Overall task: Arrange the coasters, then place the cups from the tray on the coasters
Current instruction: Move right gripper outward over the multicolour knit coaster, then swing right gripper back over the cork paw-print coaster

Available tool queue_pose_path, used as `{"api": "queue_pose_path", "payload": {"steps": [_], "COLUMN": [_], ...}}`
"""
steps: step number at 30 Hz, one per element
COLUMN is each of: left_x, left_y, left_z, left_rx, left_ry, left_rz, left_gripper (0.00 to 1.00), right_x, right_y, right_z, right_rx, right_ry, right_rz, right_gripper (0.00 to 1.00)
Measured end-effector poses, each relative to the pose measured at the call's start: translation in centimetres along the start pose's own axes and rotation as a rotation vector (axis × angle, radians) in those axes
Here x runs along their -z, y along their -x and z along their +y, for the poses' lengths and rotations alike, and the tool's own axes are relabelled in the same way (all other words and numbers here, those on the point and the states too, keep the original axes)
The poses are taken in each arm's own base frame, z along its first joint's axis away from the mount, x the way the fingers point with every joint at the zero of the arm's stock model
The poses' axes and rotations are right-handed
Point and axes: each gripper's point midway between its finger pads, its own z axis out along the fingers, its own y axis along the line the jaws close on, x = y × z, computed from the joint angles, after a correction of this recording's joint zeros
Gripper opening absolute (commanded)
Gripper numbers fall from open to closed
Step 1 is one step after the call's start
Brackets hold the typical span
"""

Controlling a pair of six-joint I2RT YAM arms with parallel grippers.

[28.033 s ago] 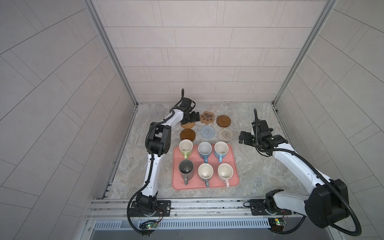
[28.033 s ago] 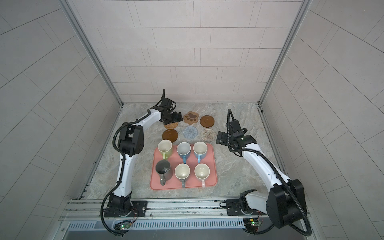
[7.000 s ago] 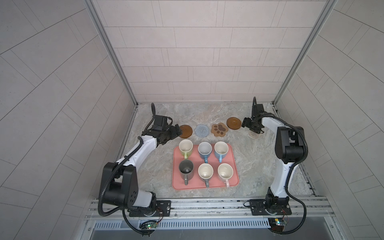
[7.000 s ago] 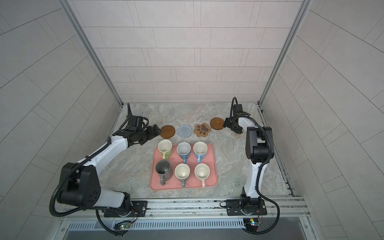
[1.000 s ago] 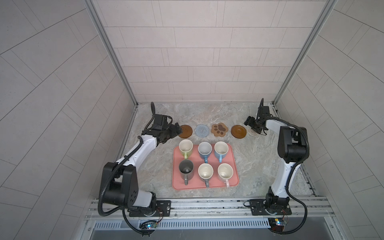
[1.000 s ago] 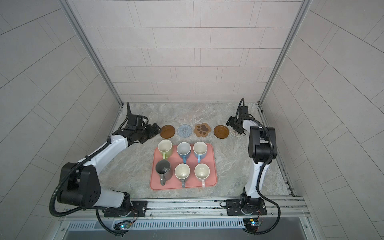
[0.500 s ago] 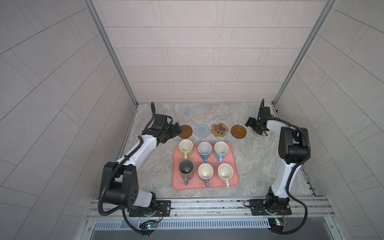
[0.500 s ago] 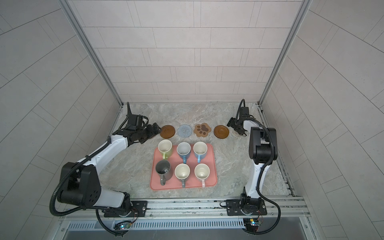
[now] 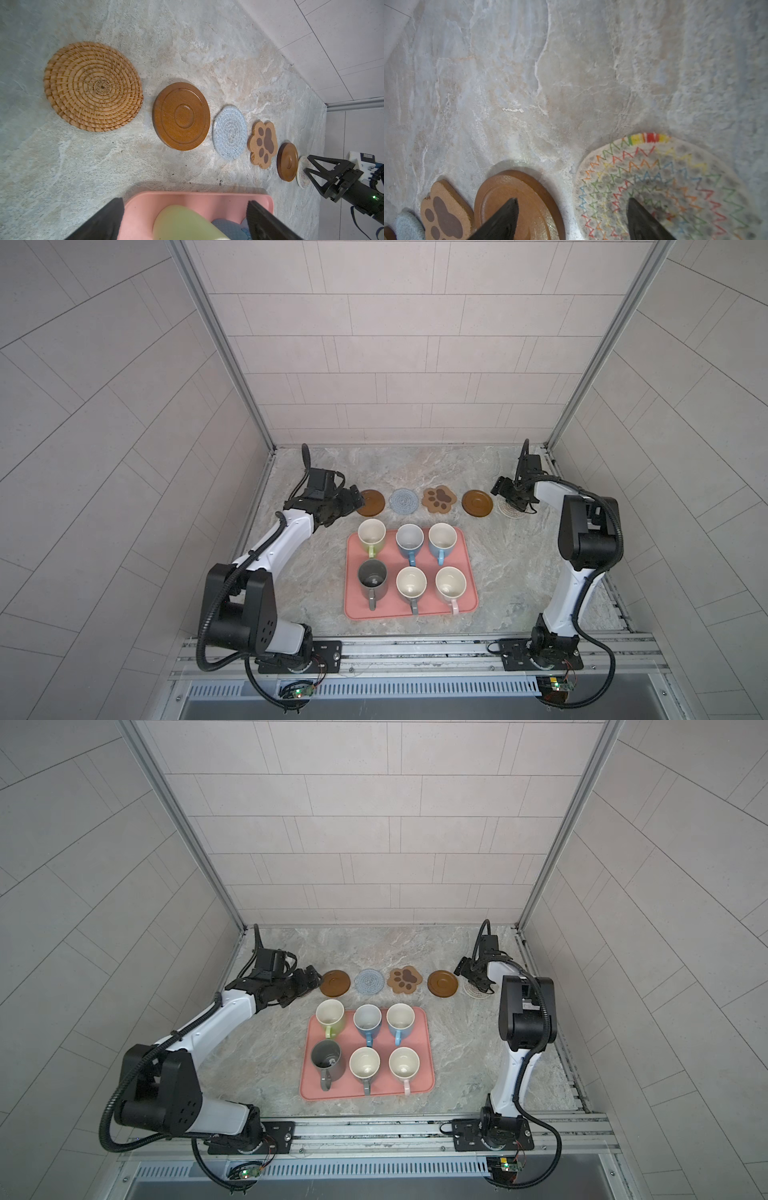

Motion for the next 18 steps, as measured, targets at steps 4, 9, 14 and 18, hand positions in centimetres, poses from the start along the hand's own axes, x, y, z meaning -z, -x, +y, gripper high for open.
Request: {"api": "queue_pose_path", "payload": {"steps": [4, 9, 14, 18], "left_x": [0.0, 0.0, 0.2, 0.9], "left_y": [0.0, 0.0, 0.2, 0.6], "left_z": [0.0, 0.0, -0.2, -0.6], "left_rx": [0.000, -0.002, -0.006, -0.012], "left_ry": [0.000, -0.001, -0.008, -0.021], "left_rz": [-0.001, -0.002, -0.011, -0.033], "left_gripper": [1.00, 1.00, 1.00, 1.00], "right_x": [0.7, 2.7, 6.3, 8.6], "right_y": [0.9, 1.7, 2.4, 1.9], "right_z": [0.5, 1.4, 2.5, 3.1], "right_rx": [0.006, 0.020, 0.049, 0.074], "right_ry": [0.004, 0.022, 0.055, 0.071], "right_rz": [-0.015, -0.052, -0.118, -0.151], "right_gripper": [0.84, 0.84, 0.84, 0.84]}}
